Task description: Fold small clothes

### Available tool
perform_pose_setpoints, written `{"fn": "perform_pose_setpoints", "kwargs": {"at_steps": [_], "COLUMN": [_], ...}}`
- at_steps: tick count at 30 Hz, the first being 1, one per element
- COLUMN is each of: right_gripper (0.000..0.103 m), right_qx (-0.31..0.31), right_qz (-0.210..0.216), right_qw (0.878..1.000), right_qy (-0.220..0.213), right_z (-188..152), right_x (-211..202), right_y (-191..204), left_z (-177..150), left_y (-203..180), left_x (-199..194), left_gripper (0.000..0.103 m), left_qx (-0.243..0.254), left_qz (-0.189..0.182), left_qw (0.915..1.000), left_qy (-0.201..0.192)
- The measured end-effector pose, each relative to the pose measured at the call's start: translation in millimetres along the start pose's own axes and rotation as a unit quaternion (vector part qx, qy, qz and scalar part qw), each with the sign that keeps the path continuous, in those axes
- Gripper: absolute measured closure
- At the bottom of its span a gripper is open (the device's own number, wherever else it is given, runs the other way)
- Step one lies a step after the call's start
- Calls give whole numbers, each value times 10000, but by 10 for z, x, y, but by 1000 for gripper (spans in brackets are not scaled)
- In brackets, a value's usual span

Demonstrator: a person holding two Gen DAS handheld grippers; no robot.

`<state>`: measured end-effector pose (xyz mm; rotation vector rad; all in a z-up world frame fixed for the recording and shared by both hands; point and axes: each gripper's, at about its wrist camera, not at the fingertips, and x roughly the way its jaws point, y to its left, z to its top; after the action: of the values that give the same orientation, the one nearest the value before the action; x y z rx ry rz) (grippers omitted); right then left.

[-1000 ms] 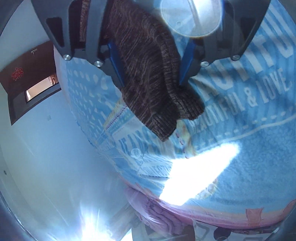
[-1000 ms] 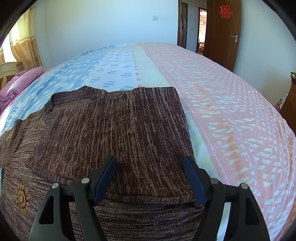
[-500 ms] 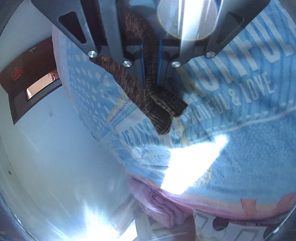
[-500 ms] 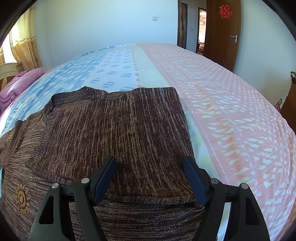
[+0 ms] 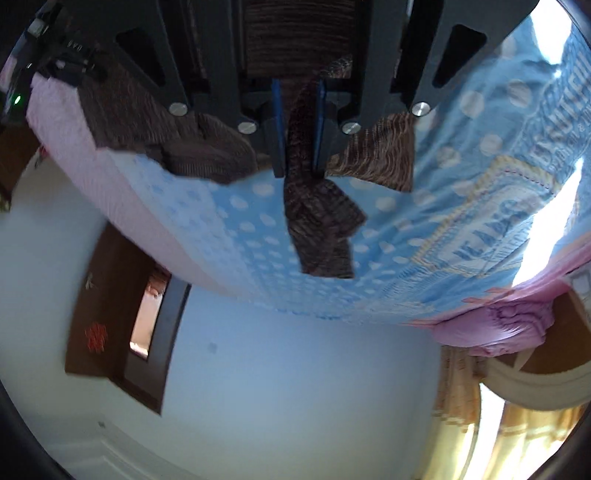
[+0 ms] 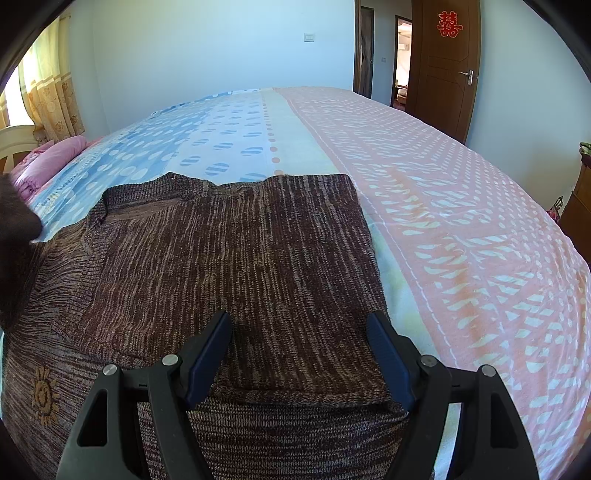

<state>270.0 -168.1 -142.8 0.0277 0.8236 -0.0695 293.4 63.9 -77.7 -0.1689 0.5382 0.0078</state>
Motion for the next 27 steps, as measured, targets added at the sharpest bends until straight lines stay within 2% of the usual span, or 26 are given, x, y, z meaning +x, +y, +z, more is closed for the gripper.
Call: {"fn": "perform_pose_setpoints", "kwargs": {"at_steps": [1,2,4,5,8,11,14,15,17,19,20,23,26,27], "right_gripper": [27,27,27,27,27,27,27,27,27,27,27,27,28,33], "right_qx": [1,3,7,8,9,9,-57,15,354,472,393,-161,-749,-896], "right_qz": [1,3,8,11,12,5,-20,242,1097,1641,1897,2228,2133,1952], "right_qw": [10000,10000,10000,10000,10000,10000,10000,9997,9933,9853,9810,9747,9739,9759], "right_qy": [0,-1,-4,-5,-5,-3,36,19,-21,-40,-45,-38,221,382], "right_z": [-5,-4,-1,5,6,9,69,105,220,362,468,678,772,779], "right_x": [-2,-1,1,5,8,12,1,-25,-97,-128,-119,-12,305,453], "right_y": [-4,-3,-1,3,5,12,87,112,207,389,571,1109,1706,1881], "left_z": [-114,-229,-398,-422,-368,-282,-363,-429,-579,-705,-728,-770,-812,-825], "left_y": [-127,-231,-306,-313,-194,28,280,359,486,619,678,771,848,870], "left_x": [69,115,83,21,-201,-343,-344,-293,-169,-59,-56,-122,-122,-135], "left_gripper": [73,59,41,34,22,15,11,11,11,12,13,10,9,8], "left_qx": [249,459,606,622,514,193,-273,-437,-758,-1218,-1451,-1787,-2067,-2126], "left_qz": [28,-18,-173,-151,4,89,302,377,487,551,496,426,217,156], "left_qw": [9995,9983,9967,9968,9982,9991,9979,9965,9923,9844,9813,9784,9745,9738], "left_qy": [173,349,503,489,305,366,511,610,849,1145,1163,945,848,796]}}
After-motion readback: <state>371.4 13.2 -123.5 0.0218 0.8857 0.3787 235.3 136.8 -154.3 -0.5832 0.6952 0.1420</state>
